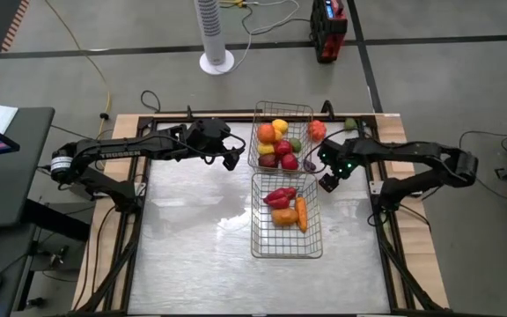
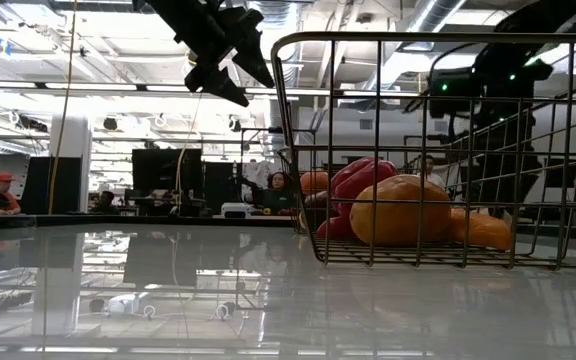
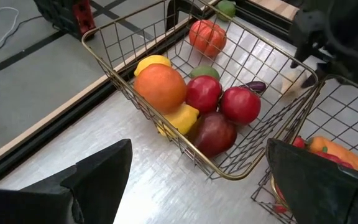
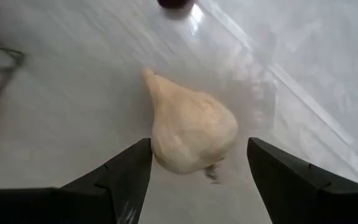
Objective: Sort produce into baskets
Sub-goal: Put the white garlic into the bottom wire basket
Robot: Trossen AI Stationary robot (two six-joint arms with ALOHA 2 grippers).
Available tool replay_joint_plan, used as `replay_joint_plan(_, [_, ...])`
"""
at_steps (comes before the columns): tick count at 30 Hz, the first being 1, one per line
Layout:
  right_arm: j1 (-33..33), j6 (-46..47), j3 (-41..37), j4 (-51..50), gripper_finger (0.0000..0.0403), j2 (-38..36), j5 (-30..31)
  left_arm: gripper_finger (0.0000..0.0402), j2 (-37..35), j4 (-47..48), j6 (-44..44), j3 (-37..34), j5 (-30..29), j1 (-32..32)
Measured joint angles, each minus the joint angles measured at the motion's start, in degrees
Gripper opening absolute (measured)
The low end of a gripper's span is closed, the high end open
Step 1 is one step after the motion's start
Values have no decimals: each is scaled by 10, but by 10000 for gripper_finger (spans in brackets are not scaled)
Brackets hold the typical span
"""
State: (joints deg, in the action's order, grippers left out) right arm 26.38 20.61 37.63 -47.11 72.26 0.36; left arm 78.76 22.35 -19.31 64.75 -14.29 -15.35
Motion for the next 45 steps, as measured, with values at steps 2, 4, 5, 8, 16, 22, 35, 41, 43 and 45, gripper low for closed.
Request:
replay_joint_plan(2, [-3,-10,0,1,292,17,0,357,0,0,0,0,1,0])
replay_joint_plan(4, [-6,-18,0,10,292,33,0,357,0,0,2,0,1,0])
replay_joint_plan(5, [-6,-22,0,17,292,41,0,357,0,1,6,0,1,0])
replay_joint_plan(8, [-5,-31,0,43,292,60,-1,357,0,1,17,0,1,0])
replay_joint_plan(16, [-5,-31,4,32,275,76,-9,357,0,1,26,0,1,0])
replay_joint_plan(22, [16,-36,60,-20,244,63,-7,357,0,1,20,0,20,-7])
replay_joint_plan(35, [89,-75,244,-140,199,-4,-9,357,0,1,8,0,39,-24])
replay_joint_plan(41, [79,-145,296,-166,217,-47,-199,357,0,1,9,0,38,-25])
replay_joint_plan(43, [66,-146,296,-151,219,-55,-250,357,0,0,14,0,34,-27])
replay_joint_plan(45, [46,-147,296,-132,220,-59,-269,357,0,0,14,0,31,-27])
